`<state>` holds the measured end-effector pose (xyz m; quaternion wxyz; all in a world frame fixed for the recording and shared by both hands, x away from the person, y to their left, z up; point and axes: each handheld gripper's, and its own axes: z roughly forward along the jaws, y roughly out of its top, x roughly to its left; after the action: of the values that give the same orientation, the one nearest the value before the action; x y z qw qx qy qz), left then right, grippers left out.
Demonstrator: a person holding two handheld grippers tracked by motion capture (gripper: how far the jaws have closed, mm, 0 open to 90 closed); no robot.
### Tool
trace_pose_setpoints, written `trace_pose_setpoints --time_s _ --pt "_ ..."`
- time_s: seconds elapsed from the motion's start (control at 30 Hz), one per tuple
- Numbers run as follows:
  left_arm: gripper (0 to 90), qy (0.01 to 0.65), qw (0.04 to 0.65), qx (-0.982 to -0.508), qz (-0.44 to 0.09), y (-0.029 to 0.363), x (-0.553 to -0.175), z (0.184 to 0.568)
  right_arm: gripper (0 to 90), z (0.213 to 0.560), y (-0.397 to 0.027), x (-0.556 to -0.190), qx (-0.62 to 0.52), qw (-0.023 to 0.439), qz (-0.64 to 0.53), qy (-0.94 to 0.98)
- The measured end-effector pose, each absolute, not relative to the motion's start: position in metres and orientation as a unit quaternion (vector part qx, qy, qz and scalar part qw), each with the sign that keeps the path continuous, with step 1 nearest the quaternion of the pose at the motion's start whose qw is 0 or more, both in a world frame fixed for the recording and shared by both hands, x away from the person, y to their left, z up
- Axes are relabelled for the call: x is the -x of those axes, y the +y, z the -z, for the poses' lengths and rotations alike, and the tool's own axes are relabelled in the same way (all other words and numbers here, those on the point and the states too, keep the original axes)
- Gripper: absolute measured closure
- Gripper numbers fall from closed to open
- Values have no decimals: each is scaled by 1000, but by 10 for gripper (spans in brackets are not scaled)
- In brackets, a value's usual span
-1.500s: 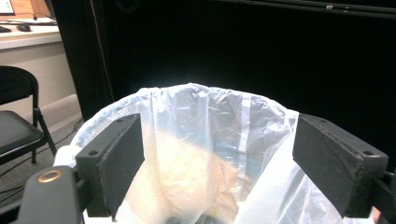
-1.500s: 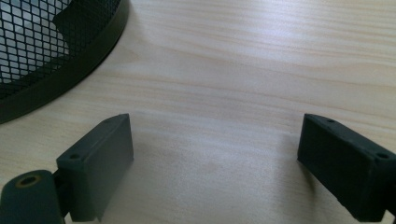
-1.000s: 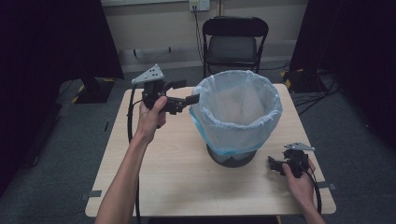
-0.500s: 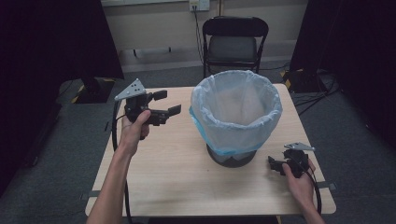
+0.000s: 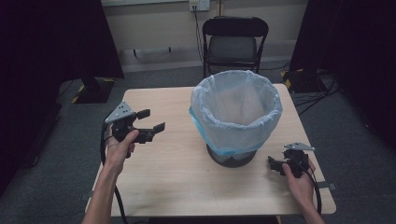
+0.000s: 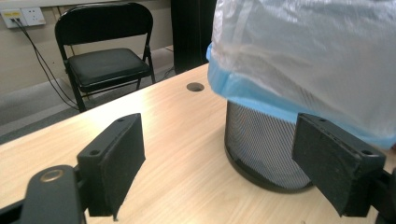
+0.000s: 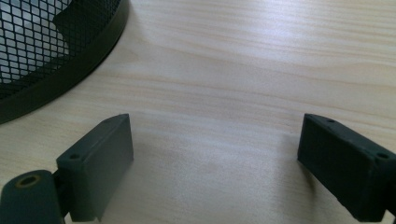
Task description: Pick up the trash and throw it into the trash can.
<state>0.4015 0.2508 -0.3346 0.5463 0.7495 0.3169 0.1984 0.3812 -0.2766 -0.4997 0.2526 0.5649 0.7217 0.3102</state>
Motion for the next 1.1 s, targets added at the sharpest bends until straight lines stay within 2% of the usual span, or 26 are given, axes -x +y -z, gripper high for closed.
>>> trace_pose_setpoints --time_s 0.4,0.9,1.1 --pt "158 358 521 -755 -175 272 -376 377 96 500 -277 -381 -565 253 -310 722" --pt "161 405 464 -768 -180 291 -360 429 96 500 -277 -381 -565 253 -310 722" --pt "161 432 441 -772 -150 296 -361 461 95 500 -277 -381 -565 253 -310 722"
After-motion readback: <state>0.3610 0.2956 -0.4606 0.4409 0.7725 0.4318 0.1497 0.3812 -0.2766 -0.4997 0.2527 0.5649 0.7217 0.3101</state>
